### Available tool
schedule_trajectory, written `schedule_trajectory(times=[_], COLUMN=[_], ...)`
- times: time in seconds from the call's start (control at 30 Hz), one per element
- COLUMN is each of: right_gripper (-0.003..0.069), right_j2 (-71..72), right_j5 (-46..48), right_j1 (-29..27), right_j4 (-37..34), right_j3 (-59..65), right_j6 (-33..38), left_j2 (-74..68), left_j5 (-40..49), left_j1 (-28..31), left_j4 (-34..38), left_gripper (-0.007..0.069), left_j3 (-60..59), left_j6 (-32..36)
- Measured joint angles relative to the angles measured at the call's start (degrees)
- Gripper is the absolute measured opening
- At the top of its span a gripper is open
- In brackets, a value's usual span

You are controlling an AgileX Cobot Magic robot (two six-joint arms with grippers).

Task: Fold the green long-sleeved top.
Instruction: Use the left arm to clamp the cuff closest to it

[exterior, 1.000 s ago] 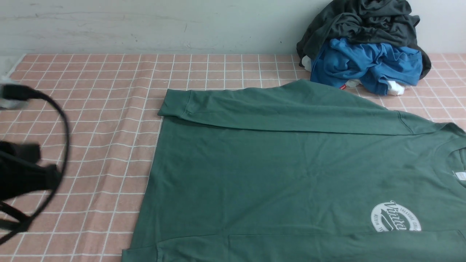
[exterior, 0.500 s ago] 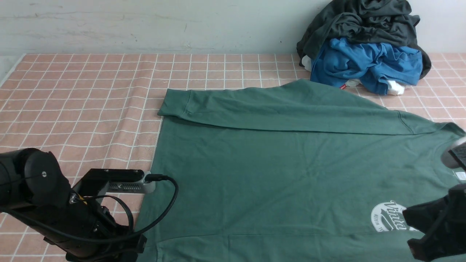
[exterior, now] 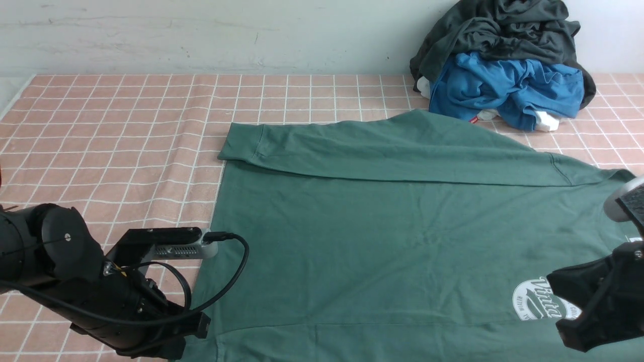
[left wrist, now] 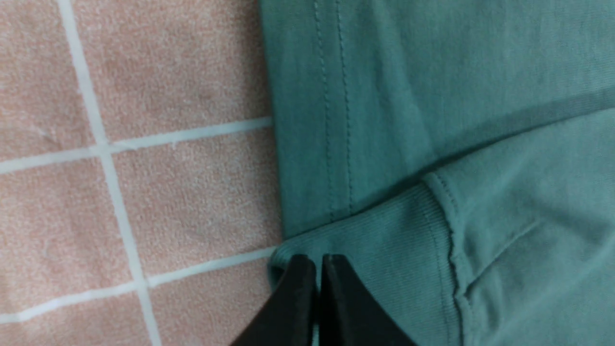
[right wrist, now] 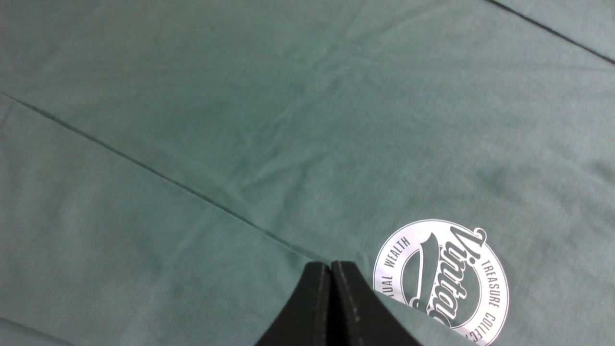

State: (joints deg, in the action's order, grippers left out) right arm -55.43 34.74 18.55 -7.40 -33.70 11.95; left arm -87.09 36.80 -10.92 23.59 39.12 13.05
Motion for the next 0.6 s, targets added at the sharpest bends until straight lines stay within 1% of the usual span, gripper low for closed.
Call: schedule_trajectory(times=[0.1, 0.2, 0.4, 0.5, 0.53, 0.57, 0.6], right_gripper=[-0.0014, -0.0014, -0.0014, -0.0014, -0.0014, -0.0014, -0.0014], right_j2=[0.0, 0.0, 0.0, 0.0, 0.0, 0.0, 0.0], right_j5=[0.0, 0.0, 0.0, -0.07, -0.34, -0.34, -0.61], right_j1=[0.05, 0.05, 0.05, 0.05, 0.05, 0.05, 0.05], right_j4=[0.0, -0.07, -0.07, -0.07, -0.07, -0.07, -0.07], right_j3=[0.0, 0.0, 0.0, 0.0, 0.0, 0.0, 0.0], right_j6=[0.0, 0.0, 0.01, 0.01, 0.01, 0.01, 0.01], left_j2=[0.57, 0.86, 0.83, 0.77, 0.45, 0.39, -0.07], left_j5=[1.49, 3.81, 4.09, 4.7, 5.04, 5.06, 5.17], left_j1=[0.0, 0.0, 0.0, 0.0, 0.0, 0.0, 0.0], left_j4=[0.0, -0.41, -0.61, -0.71, -1.31, -1.44, -2.38], left_gripper=[-0.0003, -0.0003, 0.0004, 0.0045, 0.0083, 0.009, 0.0137], left_j3=[0.87, 2.3, 3.41, 3.41, 3.41, 3.41, 3.41], left_j6=[0.05, 1.48, 1.98, 1.98, 1.98, 1.98, 1.98])
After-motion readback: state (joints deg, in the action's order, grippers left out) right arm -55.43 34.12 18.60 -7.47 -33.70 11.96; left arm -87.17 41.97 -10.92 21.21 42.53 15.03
